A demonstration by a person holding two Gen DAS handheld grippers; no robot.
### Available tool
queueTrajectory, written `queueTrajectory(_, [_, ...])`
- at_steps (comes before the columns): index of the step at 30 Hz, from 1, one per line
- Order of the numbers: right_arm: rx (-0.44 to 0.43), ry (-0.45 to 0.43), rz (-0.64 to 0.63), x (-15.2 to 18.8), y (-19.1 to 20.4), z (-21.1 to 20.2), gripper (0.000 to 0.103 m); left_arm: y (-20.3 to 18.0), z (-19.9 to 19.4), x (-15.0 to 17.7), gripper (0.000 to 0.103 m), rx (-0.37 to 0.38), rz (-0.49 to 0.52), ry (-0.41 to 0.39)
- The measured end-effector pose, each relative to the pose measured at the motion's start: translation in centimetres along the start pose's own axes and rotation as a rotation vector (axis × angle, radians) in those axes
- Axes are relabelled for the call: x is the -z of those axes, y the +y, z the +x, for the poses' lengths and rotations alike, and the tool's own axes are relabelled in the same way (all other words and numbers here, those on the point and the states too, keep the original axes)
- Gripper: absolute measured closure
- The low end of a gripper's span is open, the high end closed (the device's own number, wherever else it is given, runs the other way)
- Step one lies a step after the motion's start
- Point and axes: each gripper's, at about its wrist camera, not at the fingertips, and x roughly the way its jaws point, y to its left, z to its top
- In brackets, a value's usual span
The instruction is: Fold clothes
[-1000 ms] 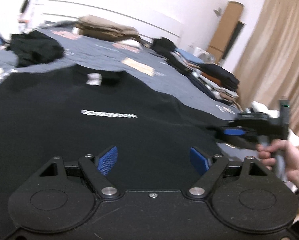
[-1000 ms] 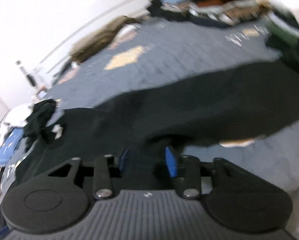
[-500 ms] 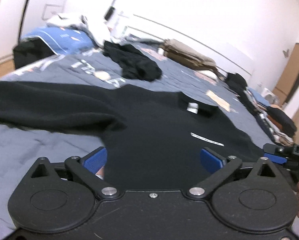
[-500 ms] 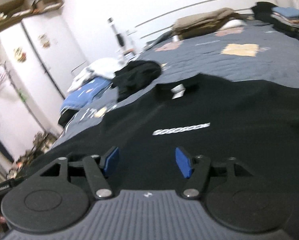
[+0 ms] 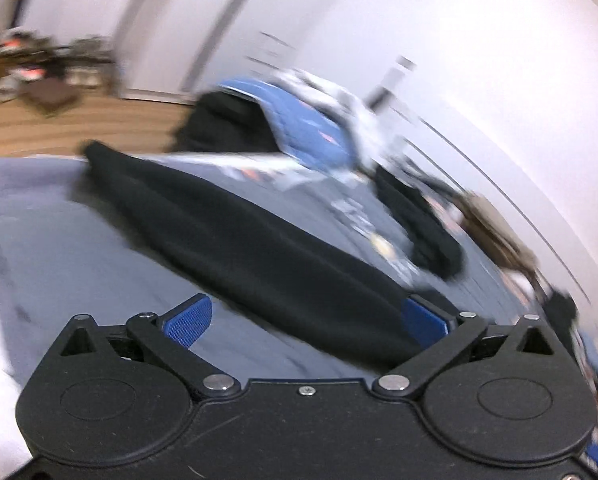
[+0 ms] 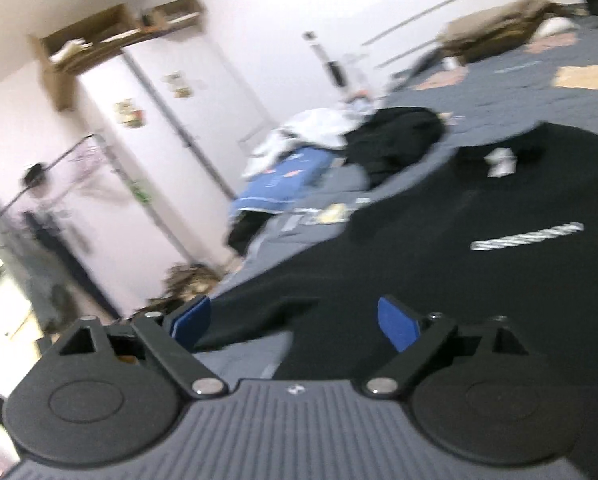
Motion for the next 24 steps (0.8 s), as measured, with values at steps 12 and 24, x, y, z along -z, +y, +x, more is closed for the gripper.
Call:
queueTrajectory(12, [-0.134, 0.061, -0.06, 2.4, 4.3, 3.4, 0.01, 7.7, 2.9, -3.9, 0.009, -0.208, -0.081, -0.031])
queueTrajectory(24, [-0.1, 0.08, -0.004, 3.4, 2.7, 3.6, 0.01, 11.0, 7.7, -5.2, 0.037, -0.213, -0.248, -0.001])
